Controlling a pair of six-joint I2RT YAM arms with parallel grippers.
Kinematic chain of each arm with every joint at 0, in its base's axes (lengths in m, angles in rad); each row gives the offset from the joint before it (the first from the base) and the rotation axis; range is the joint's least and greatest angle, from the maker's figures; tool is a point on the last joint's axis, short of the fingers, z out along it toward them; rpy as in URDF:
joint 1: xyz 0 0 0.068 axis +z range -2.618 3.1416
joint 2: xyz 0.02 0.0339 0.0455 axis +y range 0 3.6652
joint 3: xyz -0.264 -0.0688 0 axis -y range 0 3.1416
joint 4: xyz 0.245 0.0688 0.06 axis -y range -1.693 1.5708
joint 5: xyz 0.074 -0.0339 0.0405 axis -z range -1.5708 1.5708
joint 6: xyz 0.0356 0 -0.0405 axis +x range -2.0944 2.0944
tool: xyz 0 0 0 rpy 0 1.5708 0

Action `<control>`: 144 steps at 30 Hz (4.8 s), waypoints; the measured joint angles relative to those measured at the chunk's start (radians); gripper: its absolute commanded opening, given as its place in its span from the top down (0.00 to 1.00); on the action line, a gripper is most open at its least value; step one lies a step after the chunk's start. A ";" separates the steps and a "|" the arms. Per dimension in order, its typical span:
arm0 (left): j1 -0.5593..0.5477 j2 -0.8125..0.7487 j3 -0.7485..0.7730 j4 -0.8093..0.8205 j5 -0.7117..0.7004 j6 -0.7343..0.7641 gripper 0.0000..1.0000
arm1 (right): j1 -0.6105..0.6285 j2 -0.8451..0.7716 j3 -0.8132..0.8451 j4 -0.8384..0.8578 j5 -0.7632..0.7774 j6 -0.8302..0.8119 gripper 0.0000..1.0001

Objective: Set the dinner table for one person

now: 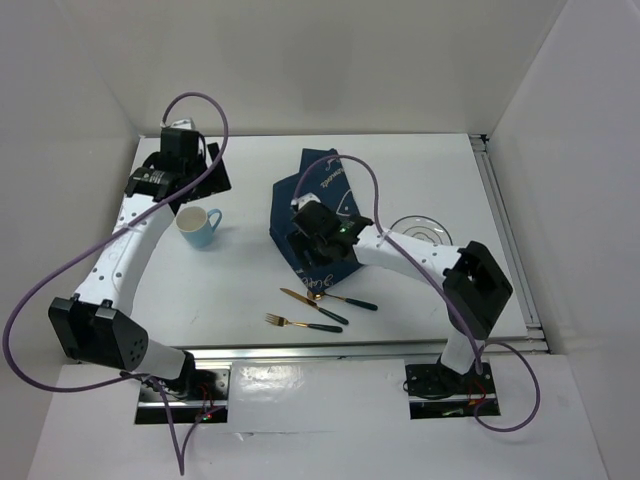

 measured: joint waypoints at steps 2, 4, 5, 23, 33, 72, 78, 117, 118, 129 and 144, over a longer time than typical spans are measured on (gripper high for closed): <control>0.015 -0.006 -0.012 -0.001 0.014 -0.010 0.01 | 0.023 0.006 0.000 0.013 -0.004 -0.011 0.15; 0.020 -0.006 -0.021 -0.002 0.023 -0.014 0.01 | 0.040 0.021 0.000 0.029 -0.003 -0.019 0.15; 0.024 -0.006 -0.026 -0.002 0.027 -0.016 0.01 | 0.050 0.035 0.002 0.039 -0.003 -0.023 0.16; 0.058 -0.024 -0.035 -0.021 0.038 -0.017 0.01 | 0.137 0.277 0.052 0.100 0.034 -0.055 0.54; 0.064 -0.031 -0.040 -0.020 0.044 -0.016 0.01 | 0.137 0.286 0.055 0.108 0.058 -0.037 0.79; 0.062 -0.007 -0.138 -0.024 0.309 0.040 0.24 | -0.396 0.028 0.002 0.235 -0.594 0.176 1.00; 0.010 0.119 -0.222 0.016 0.489 0.032 0.43 | -0.509 0.004 -0.006 0.298 -0.717 0.241 1.00; -0.185 0.716 0.171 0.040 0.393 -0.264 1.00 | -0.781 -0.080 -0.129 0.404 -0.947 0.321 1.00; -0.185 0.715 0.185 0.028 0.385 -0.262 1.00 | -0.783 -0.081 -0.129 0.404 -0.947 0.320 1.00; -0.082 0.598 0.373 -0.067 0.367 -0.187 1.00 | -0.863 -0.103 -0.085 0.383 -0.979 0.315 1.00; 0.106 0.288 0.068 -0.068 0.383 -0.105 0.58 | -0.890 -0.162 -0.323 0.380 -0.996 0.309 0.81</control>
